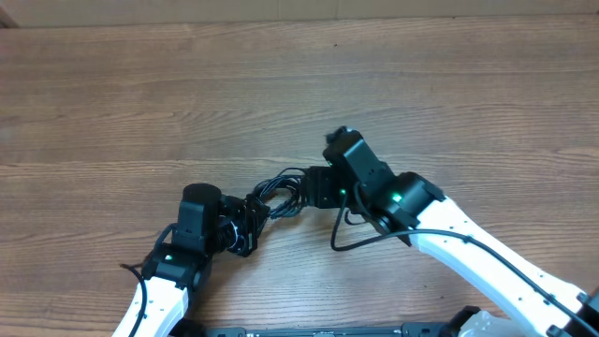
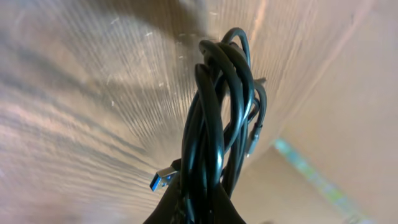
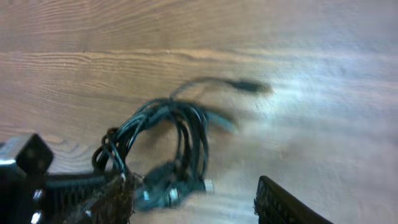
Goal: Untangle cables
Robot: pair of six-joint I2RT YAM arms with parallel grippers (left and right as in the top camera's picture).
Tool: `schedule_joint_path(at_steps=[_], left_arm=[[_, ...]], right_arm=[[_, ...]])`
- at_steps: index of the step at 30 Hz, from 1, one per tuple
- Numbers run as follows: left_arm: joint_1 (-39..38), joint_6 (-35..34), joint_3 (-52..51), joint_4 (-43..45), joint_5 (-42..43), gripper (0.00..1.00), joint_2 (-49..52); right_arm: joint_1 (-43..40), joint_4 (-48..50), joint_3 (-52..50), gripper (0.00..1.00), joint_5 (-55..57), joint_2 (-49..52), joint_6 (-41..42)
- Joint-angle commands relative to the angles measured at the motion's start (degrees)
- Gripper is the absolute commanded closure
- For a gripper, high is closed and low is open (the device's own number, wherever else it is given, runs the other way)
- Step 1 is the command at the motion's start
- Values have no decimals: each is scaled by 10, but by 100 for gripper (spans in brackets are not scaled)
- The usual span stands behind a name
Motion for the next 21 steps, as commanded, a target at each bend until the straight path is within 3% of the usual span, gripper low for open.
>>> schedule_joint_path(at_steps=[1, 12, 16, 21], left_arm=[[-2, -143, 6, 12, -9, 96, -7], [6, -144, 6, 77, -7, 95, -7], [24, -144, 6, 86, 3, 95, -7], [53, -144, 6, 86, 34, 95, -7]], right_arm=[[-2, -27, 15, 35, -12, -13, 108], [3, -42, -11, 30, -62, 10, 139], [3, 80, -85, 30, -150, 10, 151], [3, 293, -195, 32, -165, 10, 129]])
